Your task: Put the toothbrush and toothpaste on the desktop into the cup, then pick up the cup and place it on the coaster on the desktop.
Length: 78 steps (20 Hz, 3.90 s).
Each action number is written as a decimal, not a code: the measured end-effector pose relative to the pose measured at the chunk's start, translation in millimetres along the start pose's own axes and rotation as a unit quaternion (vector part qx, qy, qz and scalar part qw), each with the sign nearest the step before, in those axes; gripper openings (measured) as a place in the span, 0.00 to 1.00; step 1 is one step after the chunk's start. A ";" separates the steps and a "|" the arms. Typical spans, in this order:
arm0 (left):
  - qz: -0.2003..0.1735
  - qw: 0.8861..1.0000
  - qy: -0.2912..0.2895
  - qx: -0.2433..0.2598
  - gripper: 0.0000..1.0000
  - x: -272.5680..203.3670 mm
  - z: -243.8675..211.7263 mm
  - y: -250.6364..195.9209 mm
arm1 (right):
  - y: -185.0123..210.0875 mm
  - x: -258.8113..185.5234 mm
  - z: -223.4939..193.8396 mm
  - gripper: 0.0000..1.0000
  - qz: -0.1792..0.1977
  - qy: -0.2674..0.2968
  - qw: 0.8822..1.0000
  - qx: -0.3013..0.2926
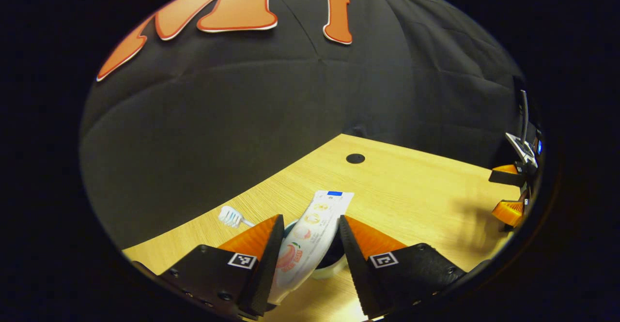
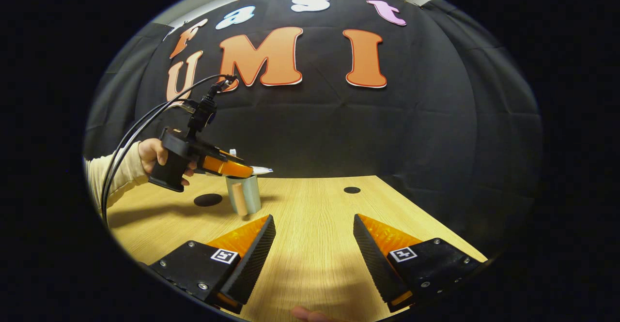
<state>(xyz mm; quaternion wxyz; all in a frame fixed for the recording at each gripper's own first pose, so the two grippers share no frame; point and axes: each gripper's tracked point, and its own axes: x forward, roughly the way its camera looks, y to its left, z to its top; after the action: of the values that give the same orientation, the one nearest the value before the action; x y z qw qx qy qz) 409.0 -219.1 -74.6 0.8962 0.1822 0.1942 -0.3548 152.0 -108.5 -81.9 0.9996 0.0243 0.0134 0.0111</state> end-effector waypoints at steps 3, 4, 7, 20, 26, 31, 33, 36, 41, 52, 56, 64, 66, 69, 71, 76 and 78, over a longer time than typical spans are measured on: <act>-0.002 1.000 0.000 -0.001 0.69 -2.0 -2.6 -1.4 | 1.5 0.4 -1.4 0.98 0.001 0.003 1.000 -0.001; -0.004 1.000 -0.005 -0.001 0.69 -0.4 -1.8 -0.8 | 1.4 0.3 -1.6 0.98 0.001 0.003 1.000 -0.003; -0.008 1.000 0.004 -0.002 0.61 2.5 -6.1 -2.7 | 2.3 2.1 -5.0 0.98 0.003 0.009 1.000 -0.005; 0.021 0.998 -0.031 -0.059 0.37 -12.0 -0.6 5.0 | 2.3 1.6 -9.1 0.98 0.002 0.015 1.000 -0.005; 0.079 0.983 -0.138 -0.094 0.37 -43.4 34.0 28.9 | 3.1 1.1 -10.0 0.98 0.002 0.016 1.000 -0.005; 0.092 0.968 -0.212 -0.100 0.34 -41.2 75.5 31.9 | 4.4 0.1 -11.3 0.98 0.005 0.017 1.000 -0.010; 0.086 0.966 -0.222 -0.102 0.36 -35.4 79.1 27.9 | 5.2 -0.3 -10.2 0.98 0.006 0.016 1.000 -0.010; 0.084 0.961 -0.242 -0.108 0.36 -16.0 87.3 27.8 | 5.6 -0.3 -11.5 0.98 0.007 0.018 1.000 -0.008; 0.088 0.956 -0.253 -0.116 0.36 5.7 84.5 30.9 | 10.0 -1.3 -14.5 0.98 0.015 0.024 1.000 -0.009; 0.082 0.962 -0.233 -0.116 0.41 19.2 65.8 31.5 | 12.4 -0.9 -18.2 0.98 0.019 0.030 0.999 -0.017; 0.082 0.963 -0.228 -0.122 0.43 8.6 58.6 29.9 | 13.0 -2.6 -15.6 0.98 0.018 0.025 0.999 -0.023; 0.077 0.965 -0.216 -0.127 0.54 -27.9 49.2 9.0 | 15.8 -6.5 7.8 0.98 0.012 -0.011 1.000 0.008; 0.080 0.964 -0.224 -0.123 0.76 -47.6 51.8 4.1 | 20.6 -7.1 12.6 0.98 0.008 -0.010 1.000 0.003; 0.087 0.962 -0.231 -0.115 0.90 -80.6 52.8 -3.1 | 34.0 -7.8 26.2 0.98 0.019 -0.015 1.000 -0.003; 0.095 0.960 -0.238 -0.112 0.96 -106.0 52.0 -7.6 | 43.6 -3.4 37.1 0.98 0.028 -0.014 1.000 0.000; 0.125 0.958 -0.238 -0.101 0.96 -170.1 36.8 -16.2 | 69.3 18.2 64.5 0.98 0.045 -0.006 0.999 0.004; 0.145 0.956 -0.233 -0.106 0.96 -194.3 25.4 -13.1 | 81.4 30.7 71.5 0.97 0.055 0.002 0.998 0.003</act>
<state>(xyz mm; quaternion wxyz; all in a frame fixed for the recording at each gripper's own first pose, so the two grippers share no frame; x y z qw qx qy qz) 274.7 -130.0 37.5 0.9726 0.0250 -0.0127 -0.2309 182.9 -29.9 -7.3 0.9973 0.0277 0.0140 0.0665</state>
